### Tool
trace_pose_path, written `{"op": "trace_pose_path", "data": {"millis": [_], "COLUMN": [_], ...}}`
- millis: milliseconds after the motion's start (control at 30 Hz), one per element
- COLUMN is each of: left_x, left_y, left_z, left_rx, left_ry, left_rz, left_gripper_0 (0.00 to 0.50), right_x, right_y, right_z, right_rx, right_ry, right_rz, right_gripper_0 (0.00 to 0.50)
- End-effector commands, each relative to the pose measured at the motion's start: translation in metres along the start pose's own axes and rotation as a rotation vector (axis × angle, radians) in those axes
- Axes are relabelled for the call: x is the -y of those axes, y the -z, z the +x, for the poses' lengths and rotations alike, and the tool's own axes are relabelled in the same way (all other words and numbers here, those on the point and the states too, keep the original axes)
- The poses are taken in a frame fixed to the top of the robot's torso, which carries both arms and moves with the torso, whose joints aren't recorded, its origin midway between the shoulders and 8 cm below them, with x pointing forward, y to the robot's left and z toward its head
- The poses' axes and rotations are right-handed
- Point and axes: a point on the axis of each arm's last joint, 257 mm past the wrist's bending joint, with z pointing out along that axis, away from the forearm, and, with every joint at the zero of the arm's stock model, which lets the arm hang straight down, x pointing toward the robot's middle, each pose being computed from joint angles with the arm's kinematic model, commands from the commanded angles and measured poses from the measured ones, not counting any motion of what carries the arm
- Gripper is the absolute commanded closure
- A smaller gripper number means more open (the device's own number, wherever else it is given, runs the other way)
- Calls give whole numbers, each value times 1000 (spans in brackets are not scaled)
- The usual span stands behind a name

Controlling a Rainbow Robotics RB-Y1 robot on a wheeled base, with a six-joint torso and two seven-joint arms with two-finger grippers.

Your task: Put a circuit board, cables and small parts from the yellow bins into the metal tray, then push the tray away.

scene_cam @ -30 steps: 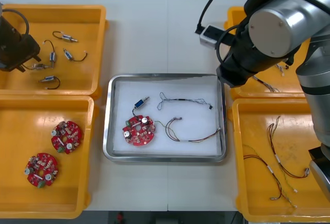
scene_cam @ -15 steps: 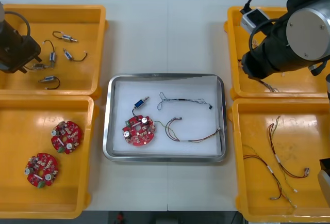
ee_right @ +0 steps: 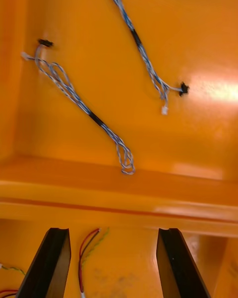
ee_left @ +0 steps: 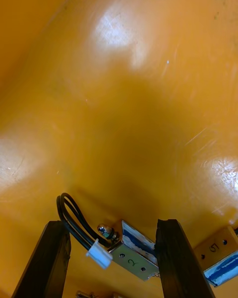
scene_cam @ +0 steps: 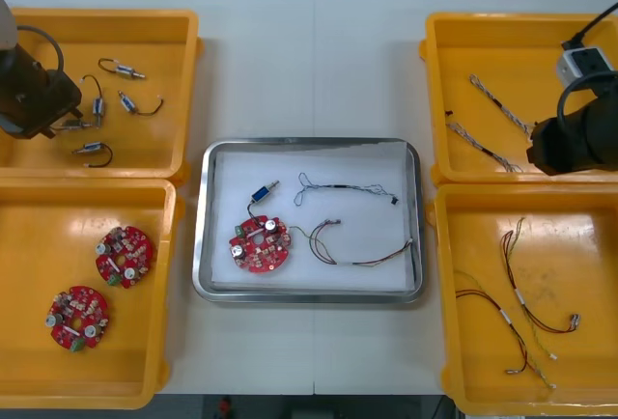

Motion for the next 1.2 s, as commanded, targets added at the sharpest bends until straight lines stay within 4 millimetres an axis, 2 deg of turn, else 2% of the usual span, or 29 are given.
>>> {"op": "trace_pose_path", "data": {"millis": [33,267,433,533,567,600,967,1100,1200], "left_x": [0,1,-2,-5,-5,-4,-6,-7,-8], "left_y": [-4,-9,-13,-18,-19,-20,-18,-8,11], "left_z": [4,9,10,10,11,9,6,-4,-16], "left_rx": [-4,-9,-9,3,7,16,19,36,46], "left_ry": [74,72,71,59,49,42,50,50,46], "left_rz": [6,8,8,4,4,5,9,12,8], "left_gripper_0": [0,0,0,295,449,500,500,500,500], "right_x": [37,39,43,45,45,46,36,36,36], "right_y": [11,9,12,13,14,15,22,23,22], "right_z": [23,59,75,82,84,85,88,93,97], "right_rx": [4,-30,-37,-39,-39,-37,-2,-6,-14], "right_ry": [-75,-96,-119,-130,-135,-141,-169,-168,-173], "right_rz": [50,47,50,46,45,43,10,14,15], "right_gripper_0": [0,0,0,0,0,0,0,0,0]}}
